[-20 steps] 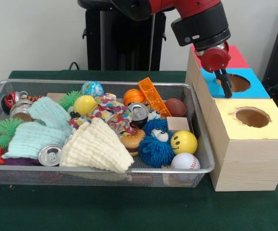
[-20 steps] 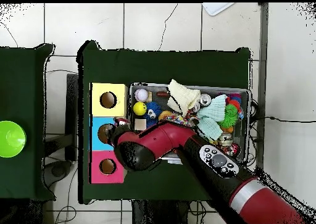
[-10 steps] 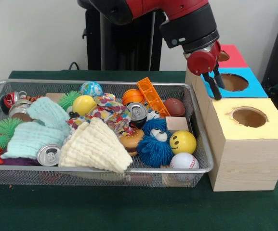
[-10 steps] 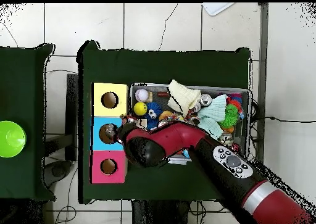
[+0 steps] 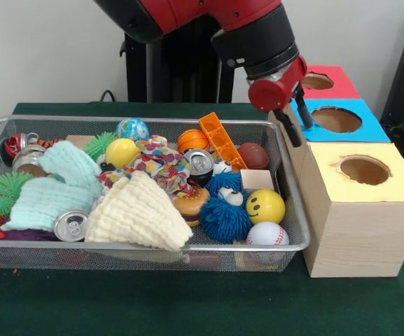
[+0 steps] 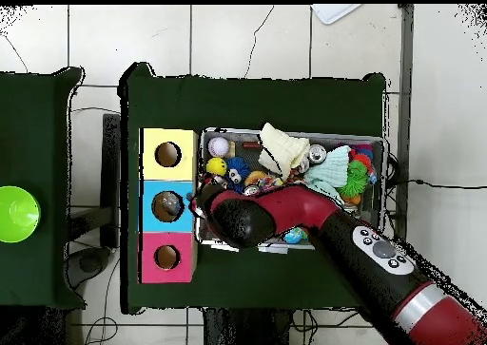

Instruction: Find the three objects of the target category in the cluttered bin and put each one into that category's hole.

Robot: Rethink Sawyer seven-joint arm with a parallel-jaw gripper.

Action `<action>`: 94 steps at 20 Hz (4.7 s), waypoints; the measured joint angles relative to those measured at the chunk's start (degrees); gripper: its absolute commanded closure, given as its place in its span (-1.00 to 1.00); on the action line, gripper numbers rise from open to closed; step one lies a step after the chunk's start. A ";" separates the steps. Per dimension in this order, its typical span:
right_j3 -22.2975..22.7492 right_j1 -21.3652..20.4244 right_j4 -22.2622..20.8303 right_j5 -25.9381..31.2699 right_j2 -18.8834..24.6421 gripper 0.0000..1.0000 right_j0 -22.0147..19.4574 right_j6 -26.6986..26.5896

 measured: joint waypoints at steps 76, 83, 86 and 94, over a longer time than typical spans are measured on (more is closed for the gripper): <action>-26.58 3.76 -20.44 -4.22 -43.79 -1.00 23.31 3.04; -27.43 7.04 -18.35 -14.59 -51.85 1.00 27.80 9.36; -27.41 7.36 -17.32 -15.84 -53.08 1.00 28.27 10.50; -25.22 5.55 -7.00 -8.91 -47.41 1.00 20.61 10.68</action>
